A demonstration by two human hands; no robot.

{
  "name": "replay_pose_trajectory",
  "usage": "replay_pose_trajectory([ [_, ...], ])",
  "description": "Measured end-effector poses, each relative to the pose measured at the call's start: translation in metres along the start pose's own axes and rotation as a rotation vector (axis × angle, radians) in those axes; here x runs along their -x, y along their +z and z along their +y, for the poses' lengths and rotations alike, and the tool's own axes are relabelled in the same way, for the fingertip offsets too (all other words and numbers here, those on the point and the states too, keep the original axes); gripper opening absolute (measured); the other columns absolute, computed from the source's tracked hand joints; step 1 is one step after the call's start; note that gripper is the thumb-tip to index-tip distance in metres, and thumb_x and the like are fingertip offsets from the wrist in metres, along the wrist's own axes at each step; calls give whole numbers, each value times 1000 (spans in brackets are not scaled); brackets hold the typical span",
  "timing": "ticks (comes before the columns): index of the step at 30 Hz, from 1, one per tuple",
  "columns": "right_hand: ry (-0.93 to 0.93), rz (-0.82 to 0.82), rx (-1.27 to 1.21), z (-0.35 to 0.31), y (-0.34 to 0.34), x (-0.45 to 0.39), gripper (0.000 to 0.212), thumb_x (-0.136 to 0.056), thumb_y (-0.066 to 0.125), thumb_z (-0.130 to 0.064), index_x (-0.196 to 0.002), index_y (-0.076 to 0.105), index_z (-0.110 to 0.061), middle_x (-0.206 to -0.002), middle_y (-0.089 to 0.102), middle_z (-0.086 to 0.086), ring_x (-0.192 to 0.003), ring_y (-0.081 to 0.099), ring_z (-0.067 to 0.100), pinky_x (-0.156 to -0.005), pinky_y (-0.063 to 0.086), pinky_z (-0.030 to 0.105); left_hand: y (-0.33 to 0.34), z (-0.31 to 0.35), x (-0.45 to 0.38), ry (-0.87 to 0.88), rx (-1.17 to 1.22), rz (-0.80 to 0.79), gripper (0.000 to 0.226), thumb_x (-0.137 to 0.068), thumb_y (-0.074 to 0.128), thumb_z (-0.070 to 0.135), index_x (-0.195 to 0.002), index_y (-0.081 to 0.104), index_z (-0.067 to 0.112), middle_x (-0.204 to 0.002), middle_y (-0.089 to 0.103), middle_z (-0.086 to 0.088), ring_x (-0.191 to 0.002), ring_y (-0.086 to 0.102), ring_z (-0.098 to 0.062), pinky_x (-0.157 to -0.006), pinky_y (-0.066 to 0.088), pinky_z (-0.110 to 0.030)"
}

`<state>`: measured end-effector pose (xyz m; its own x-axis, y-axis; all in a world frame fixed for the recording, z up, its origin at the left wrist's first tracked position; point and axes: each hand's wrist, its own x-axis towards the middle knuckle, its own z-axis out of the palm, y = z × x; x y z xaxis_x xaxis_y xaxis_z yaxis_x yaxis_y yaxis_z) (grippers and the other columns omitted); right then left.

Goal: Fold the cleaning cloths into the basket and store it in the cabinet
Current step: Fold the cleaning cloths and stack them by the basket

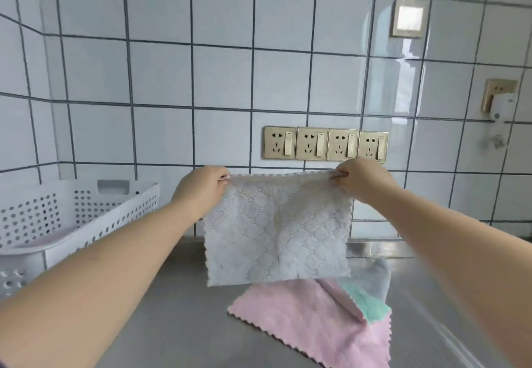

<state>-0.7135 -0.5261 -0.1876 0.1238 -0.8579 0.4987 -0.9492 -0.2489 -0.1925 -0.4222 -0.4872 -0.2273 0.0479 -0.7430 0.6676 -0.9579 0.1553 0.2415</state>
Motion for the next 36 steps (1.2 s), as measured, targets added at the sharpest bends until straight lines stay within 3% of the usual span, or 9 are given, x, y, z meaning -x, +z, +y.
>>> replay_pose_trajectory([
  [3,21,79,-40,-7,-7,-2,18,-89,49,-17,-74,58,-22,-76,57,2,-70,53,26,-51,34,23,-17,-1,1,-61,113,76,23,-93,50,10,-109,67,13,-111,67,-3,-101,60,-24,-77,41,-27],
  [7,15,175,-177,-5,-18,17,9,-88,55,-22,-89,63,-20,-72,56,0,-70,52,27,-54,35,27,-43,-2,17,-82,161,156,16,-92,58,23,-102,67,14,-101,67,-1,-74,55,-18,-63,37,-27],
  [10,-24,136,-284,-6,-28,50,12,-87,62,-25,-97,63,-18,-81,57,0,-78,51,24,-62,36,29,-60,-2,45,-106,251,179,13,-92,58,25,-98,65,16,-96,63,5,-74,56,-15,-63,39,-27],
  [17,-101,-234,-261,16,-12,179,13,-80,72,-32,-88,62,-28,-93,70,-4,-91,65,21,-78,52,33,-78,-7,174,-20,255,-148,16,-88,62,13,-86,63,29,-93,67,10,-90,61,-11,-78,45,-23],
  [20,-125,-358,-306,30,4,244,14,-82,71,-25,-84,59,-31,-93,70,-16,-93,66,10,-83,50,28,-81,-9,245,-32,306,-366,32,-88,61,9,-86,59,40,-100,68,22,-96,61,6,-89,47,-20],
  [24,-128,-477,-405,43,24,316,18,-82,70,-13,-82,62,-29,-91,70,-27,-88,64,-9,-82,50,19,-82,-5,329,-52,308,-535,35,-88,60,14,-82,59,49,-98,66,32,-94,59,14,-84,46,-14],
  [28,-121,-439,-346,51,35,358,33,-81,66,-11,-76,55,-41,-77,59,-41,-76,57,-14,-69,42,9,-86,6,373,-63,255,-560,18,-91,58,23,-89,62,40,-96,68,22,-92,59,7,-83,46,-17],
  [31,-111,-418,-340,52,31,375,28,-82,65,-13,-78,56,-39,-77,63,-28,-76,59,-1,-68,43,14,-88,11,388,-65,280,-489,12,-90,60,19,-96,68,26,-94,70,16,-95,58,2,-82,44,-17],
  [36,-162,-421,-331,55,23,395,27,-80,71,-15,-78,60,-40,-83,64,-28,-79,59,3,-69,45,17,-96,10,402,25,240,-505,15,-87,55,20,-94,67,29,-88,62,29,-94,54,7,-78,44,-19],
])
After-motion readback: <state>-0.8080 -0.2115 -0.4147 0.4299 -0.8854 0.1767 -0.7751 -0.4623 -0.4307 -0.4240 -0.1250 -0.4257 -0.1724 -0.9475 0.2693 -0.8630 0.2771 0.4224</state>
